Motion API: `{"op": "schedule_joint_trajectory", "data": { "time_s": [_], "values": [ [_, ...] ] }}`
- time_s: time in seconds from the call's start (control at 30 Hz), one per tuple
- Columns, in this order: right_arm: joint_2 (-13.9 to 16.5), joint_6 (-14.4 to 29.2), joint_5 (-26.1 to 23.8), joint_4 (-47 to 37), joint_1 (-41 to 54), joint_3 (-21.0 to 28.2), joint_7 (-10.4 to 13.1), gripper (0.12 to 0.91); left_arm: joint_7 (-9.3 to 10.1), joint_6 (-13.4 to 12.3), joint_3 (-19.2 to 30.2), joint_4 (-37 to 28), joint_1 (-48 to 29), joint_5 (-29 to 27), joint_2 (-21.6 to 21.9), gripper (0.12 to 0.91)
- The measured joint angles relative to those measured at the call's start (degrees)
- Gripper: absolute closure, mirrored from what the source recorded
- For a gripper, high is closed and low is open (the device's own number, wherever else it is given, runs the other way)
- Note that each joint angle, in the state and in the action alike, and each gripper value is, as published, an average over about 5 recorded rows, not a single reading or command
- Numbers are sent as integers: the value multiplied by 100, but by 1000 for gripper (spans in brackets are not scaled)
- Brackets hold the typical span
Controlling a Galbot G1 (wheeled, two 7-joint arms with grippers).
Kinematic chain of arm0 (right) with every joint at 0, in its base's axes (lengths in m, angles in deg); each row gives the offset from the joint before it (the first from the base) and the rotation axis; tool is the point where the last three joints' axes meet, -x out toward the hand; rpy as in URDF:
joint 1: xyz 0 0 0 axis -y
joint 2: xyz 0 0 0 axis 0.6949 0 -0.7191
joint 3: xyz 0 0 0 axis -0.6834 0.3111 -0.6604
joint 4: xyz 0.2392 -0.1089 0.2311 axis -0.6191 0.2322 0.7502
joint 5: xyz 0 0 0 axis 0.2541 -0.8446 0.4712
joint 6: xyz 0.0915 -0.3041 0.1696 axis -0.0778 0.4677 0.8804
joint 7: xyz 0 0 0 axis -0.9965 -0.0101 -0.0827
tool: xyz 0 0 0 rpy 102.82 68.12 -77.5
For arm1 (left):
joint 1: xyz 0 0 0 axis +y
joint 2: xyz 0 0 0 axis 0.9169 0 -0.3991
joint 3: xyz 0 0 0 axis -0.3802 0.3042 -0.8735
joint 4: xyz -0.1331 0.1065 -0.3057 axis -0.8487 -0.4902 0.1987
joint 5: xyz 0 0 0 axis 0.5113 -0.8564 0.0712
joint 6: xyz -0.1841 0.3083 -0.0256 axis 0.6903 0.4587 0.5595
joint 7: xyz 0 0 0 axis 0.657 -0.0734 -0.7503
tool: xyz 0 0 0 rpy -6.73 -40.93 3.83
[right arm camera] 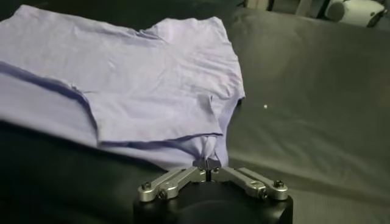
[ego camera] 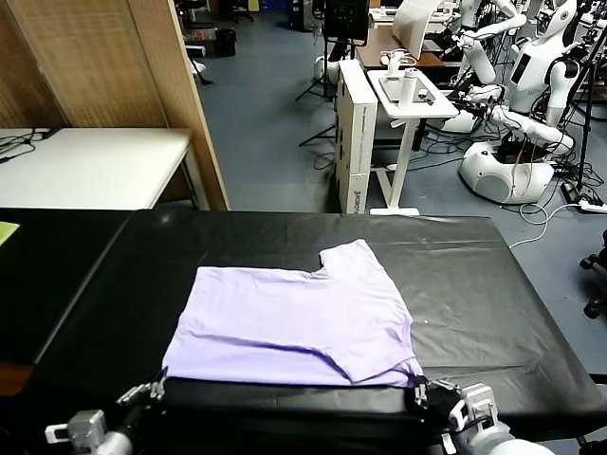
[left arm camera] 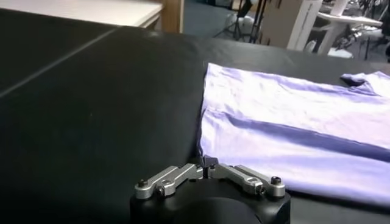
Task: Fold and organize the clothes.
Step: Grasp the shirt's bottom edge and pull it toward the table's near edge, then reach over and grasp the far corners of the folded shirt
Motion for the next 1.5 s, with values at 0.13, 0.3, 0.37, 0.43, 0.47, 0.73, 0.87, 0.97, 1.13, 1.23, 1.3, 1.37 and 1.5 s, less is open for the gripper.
{"op": "schedule_joint_trajectory", "data": {
  "time_s": [0.13,0.3,0.37,0.43,0.47,0.73,0.87,0.97,1.13,1.23,1.3,1.37,1.5],
  "values": [
    [70,0,220,162,-82,-155,24,143,118,146,-78,121,46,-5,12,514],
    [204,0,738,202,170,-439,-95,119,-15,397,-236,251,-59,-5,98,227],
    [265,2,903,85,452,-464,-203,119,-90,532,-279,267,-193,39,149,153],
    [321,27,1065,-118,842,-415,-281,118,-65,703,-273,237,-419,166,193,131],
    [339,50,1136,-245,1065,-371,-302,118,-19,785,-255,212,-564,253,210,127],
    [312,117,1506,-1551,2929,306,-366,118,76,1222,30,-290,-2063,1209,422,123],
    [195,124,1523,-2212,3788,794,-413,118,-115,1258,213,-764,-2774,1421,567,123],
    [59,156,1497,-2749,4377,1175,-461,118,-244,1257,369,-1213,-3289,1432,654,123],
    [-199,184,1351,-3622,5179,1717,-563,118,-370,1272,671,-2004,-4044,1401,696,123],
    [-343,205,1226,-4077,5545,1973,-627,118,-437,1278,870,-2446,-4446,1341,682,123],
    [-455,228,1143,-4358,5765,2131,-678,118,-482,1269,1001,-2727,-4692,1285,665,123],
    [-573,254,1069,-4627,5969,2274,-743,118,-522,1256,1123,-3001,-4919,1227,641,123],
    [-772,305,945,-5053,6272,2483,-868,118,-611,1238,1315,-3474,-5270,1126,607,123]
  ]
}}
